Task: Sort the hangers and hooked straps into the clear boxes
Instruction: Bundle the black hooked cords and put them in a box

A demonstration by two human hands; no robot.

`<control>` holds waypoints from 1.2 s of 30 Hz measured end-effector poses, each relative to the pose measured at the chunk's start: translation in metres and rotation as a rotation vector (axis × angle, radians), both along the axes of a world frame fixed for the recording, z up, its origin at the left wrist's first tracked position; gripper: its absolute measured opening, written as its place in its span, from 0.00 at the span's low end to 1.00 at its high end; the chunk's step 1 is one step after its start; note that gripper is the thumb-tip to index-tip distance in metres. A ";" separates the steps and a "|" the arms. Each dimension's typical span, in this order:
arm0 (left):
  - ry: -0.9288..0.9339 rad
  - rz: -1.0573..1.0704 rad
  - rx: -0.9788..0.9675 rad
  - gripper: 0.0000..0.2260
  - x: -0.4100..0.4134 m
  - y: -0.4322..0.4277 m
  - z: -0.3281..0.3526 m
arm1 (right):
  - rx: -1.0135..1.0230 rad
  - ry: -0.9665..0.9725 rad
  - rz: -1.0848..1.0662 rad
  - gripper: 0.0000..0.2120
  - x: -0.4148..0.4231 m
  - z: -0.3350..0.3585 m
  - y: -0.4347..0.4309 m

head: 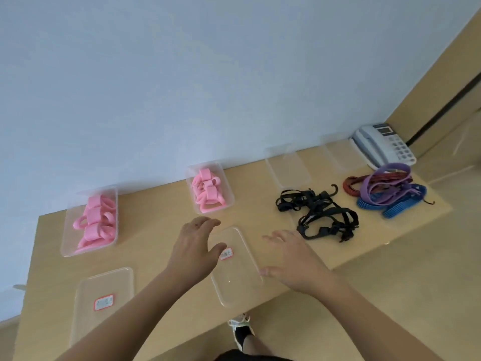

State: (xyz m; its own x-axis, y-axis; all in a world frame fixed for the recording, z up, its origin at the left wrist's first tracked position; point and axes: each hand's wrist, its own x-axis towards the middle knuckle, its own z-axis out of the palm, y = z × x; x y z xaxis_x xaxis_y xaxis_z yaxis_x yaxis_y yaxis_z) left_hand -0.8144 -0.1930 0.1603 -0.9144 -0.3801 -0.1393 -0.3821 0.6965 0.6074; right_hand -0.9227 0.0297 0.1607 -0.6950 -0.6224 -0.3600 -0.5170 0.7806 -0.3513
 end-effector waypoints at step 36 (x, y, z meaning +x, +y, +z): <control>0.258 0.094 0.579 0.15 -0.131 0.214 0.101 | -0.982 -0.315 0.009 0.05 -0.144 0.140 0.102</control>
State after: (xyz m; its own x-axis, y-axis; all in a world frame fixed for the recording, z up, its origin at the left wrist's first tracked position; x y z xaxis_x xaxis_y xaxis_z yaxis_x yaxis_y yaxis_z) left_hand -0.9454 0.0213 0.2609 -0.9124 -0.3895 -0.1259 -0.2168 0.1988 0.9558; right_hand -1.0662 0.1319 0.3004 -0.6508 -0.7452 0.1455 -0.2958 0.0725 -0.9525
